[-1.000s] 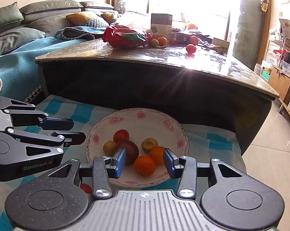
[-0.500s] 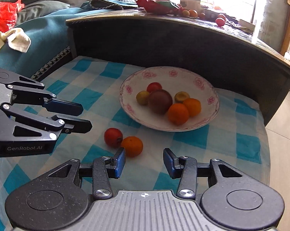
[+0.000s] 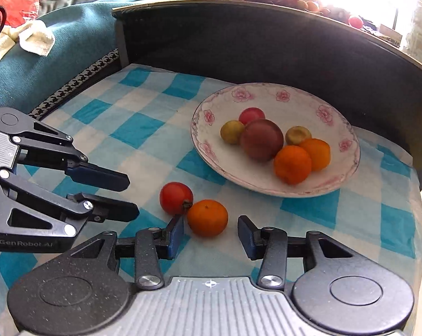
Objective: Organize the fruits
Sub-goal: 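Lift both open tools away from the bowl toward the last tomato and tangerine, then grasp the red tomato with the left tool while the right tool grasps the last tangerine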
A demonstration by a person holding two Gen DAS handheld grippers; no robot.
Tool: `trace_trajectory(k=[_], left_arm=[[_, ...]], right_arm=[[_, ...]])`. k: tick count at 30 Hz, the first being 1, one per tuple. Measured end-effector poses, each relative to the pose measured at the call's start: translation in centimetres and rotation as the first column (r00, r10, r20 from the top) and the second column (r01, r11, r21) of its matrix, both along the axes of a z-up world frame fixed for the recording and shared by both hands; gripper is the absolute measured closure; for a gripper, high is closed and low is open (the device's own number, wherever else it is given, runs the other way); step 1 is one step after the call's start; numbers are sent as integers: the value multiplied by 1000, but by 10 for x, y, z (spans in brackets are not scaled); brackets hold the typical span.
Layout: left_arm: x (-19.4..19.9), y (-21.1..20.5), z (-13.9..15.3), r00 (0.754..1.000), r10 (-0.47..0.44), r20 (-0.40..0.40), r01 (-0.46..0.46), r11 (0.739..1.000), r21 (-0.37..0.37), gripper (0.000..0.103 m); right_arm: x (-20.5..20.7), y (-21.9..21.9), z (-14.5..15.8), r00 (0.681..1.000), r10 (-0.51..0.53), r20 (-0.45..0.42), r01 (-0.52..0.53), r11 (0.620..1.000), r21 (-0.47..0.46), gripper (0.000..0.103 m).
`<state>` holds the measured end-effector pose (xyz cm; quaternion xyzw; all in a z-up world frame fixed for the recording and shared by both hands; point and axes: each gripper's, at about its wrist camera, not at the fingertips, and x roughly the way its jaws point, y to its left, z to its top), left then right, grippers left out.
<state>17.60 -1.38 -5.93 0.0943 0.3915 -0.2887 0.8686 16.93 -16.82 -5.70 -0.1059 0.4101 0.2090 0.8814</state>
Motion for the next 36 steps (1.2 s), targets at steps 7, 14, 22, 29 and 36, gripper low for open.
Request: trace_trajectory(k=[7,14,22,29,36], left_arm=[[4,-7,0,999,-31,14,31,1000,-5,67],[12,-27,5,996,-83,45,83,997,-6,65],[19,-42,9,988,-145,46,145,989,13,65],[23,-50,8,988,-154,21,154,988,21,66],[20,-52,3,989,-145,13,144,988,61,66]], right_arm=[[-1,-1,0,1000,18,1,-18,1000,-4,79],[-3,-8,2,1000,-3,-10,3,1000,-11,79],[-2,-17,4,1000,-26,-17,25,999,-27,79],[0,-25,4,999,-32,-40,30,999,-45,80],[1,-29,5,998,-38,-49,35,998,-54,80]])
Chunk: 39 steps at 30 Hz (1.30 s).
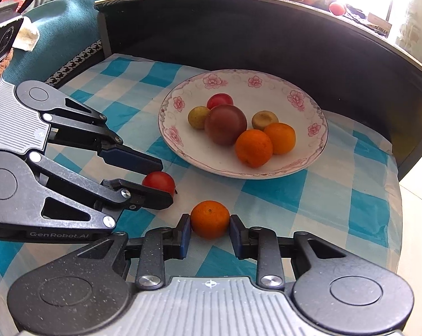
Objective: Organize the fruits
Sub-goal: 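Grasp the red tomato with the left tool while the right tool grasps the last tangerine, then carry the tomato in the left tool while the right tool carries the tangerine to the bowl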
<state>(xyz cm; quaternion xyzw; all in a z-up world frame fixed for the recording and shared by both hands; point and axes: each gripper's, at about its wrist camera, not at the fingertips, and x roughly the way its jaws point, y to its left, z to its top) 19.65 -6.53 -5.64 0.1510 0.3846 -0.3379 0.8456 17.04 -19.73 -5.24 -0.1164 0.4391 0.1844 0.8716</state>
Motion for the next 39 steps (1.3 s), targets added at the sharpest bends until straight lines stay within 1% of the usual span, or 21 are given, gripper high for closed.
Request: trace_trajectory(k=[2,13,26,39], left_arm=[[0,-1,-3,1000,-4,-13,5,1000,12,66],[-1,-9,1,1000,7,-12,-6,998,62,66],[-5,-3,2,998,55,-26,-53,995,82,66],[-15,-8,6,997,69,-31,-65,990,122,66]], right_arm=[[-1,0,1,1000,0,-1,0,1000,-5,80],[5,4,1,1000,0,-14,-1,999,-42,80],[-2,5,5,1000,-7,-31,5,998,-59,80],[-17,7,9,998,-8,-69,3,997,-71,80]])
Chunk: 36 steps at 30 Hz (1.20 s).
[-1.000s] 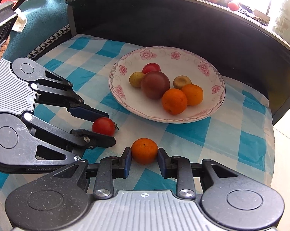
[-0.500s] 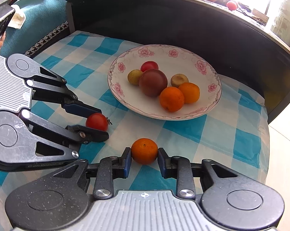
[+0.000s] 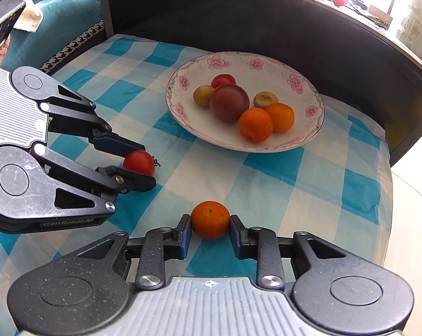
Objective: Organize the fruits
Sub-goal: 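Carry the tomato in the left tool while the right tool carries the tangerine to the bowl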
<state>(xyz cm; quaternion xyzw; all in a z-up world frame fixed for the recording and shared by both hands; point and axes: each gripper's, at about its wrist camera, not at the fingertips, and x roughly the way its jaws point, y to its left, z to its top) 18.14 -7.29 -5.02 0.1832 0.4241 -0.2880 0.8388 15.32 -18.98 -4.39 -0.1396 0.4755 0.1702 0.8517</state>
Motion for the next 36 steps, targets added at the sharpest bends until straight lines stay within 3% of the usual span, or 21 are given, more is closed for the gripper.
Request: trace_trajectory(k=[36], left_arm=[[-2,-8,20,999,13,47,-15,1000,25,66]], right_arm=[[-5,6,16,999,-10,35,9,1000,21,80]])
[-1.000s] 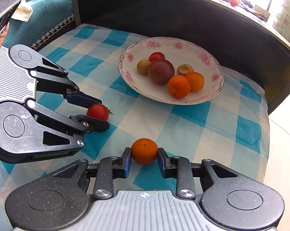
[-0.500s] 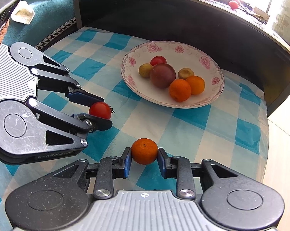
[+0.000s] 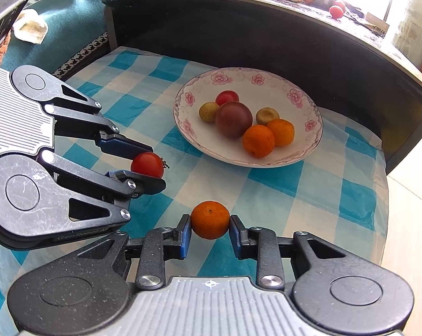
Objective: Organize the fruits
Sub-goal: 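Carry the tomato in the left tool while the right tool carries the tangerine to the bowl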
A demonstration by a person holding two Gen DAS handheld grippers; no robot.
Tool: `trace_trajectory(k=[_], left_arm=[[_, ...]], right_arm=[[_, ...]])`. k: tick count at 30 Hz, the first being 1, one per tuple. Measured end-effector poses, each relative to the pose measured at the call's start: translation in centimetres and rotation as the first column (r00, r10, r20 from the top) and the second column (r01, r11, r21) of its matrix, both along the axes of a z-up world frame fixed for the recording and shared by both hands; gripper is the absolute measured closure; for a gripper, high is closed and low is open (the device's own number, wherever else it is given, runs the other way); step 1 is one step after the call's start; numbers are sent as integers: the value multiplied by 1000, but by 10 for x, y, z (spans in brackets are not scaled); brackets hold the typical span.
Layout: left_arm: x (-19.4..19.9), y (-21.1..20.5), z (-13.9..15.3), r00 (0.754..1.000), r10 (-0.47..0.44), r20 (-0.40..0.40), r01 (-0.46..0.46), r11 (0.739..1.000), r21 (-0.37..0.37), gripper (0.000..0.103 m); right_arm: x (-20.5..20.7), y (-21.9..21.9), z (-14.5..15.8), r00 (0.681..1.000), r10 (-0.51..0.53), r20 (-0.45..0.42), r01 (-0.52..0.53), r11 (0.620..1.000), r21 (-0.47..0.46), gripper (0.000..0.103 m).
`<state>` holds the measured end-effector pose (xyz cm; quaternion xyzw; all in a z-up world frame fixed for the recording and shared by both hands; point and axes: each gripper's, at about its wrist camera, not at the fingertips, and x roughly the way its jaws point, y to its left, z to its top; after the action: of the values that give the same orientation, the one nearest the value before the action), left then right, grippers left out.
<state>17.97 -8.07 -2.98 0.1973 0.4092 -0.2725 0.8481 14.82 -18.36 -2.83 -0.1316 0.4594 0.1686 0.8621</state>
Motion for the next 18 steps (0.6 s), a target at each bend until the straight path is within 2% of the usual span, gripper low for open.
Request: trace_trajectory(k=[18], left_arm=[[12,-6,14,999,4,50,-4,1000,-2,66]], right_arm=[[5,0,8,999,-13,39,12,1000,19,80]])
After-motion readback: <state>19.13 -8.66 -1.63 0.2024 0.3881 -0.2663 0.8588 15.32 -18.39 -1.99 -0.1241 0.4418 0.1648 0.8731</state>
